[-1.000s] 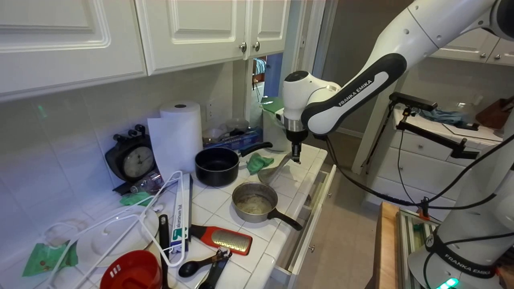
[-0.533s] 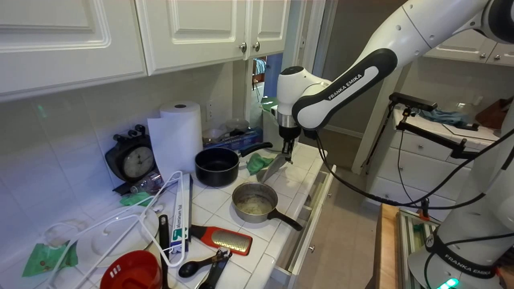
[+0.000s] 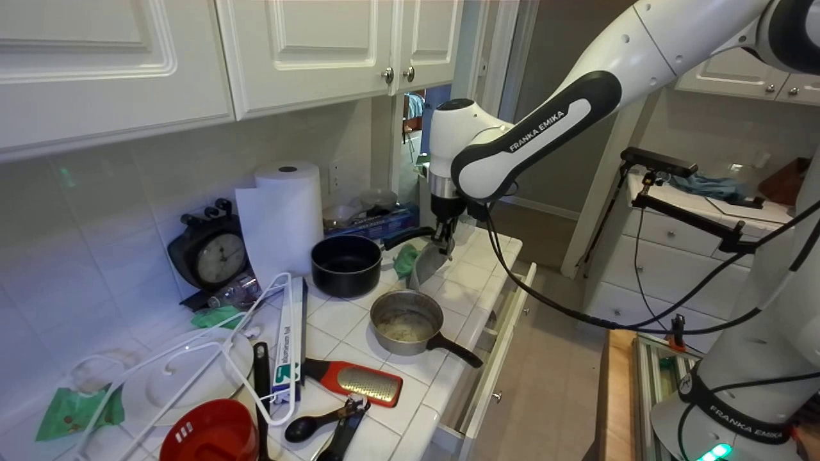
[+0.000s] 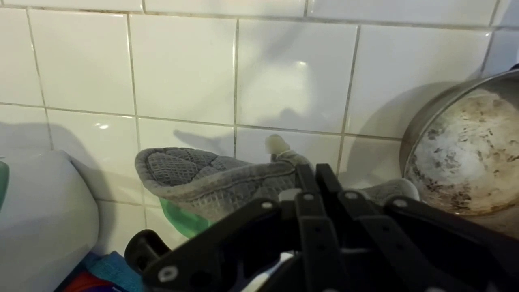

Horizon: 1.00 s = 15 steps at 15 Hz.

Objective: Put the towel on top of the pot

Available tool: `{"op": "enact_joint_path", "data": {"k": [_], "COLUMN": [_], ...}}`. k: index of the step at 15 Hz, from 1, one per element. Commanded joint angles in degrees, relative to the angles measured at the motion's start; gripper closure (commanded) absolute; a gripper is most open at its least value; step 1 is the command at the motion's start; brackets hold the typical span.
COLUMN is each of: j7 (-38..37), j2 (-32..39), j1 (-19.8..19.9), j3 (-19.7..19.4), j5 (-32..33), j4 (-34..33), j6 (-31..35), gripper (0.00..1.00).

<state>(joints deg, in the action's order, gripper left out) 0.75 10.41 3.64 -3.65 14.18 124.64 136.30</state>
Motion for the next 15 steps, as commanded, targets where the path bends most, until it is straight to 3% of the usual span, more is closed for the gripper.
{"op": "enact_joint_path", "data": {"k": [1, 15], "j7": [-2.1, -4.3], "j2": [0.7, 0.5], "j1": [-0.6, -1.8], "j3": [-0.1, 0.9], "j5": [-1.5, -1.8], "j4": [-2.0, -4.1], "j6": [-0.7, 0.1], "gripper": [0.95, 0.95]}}
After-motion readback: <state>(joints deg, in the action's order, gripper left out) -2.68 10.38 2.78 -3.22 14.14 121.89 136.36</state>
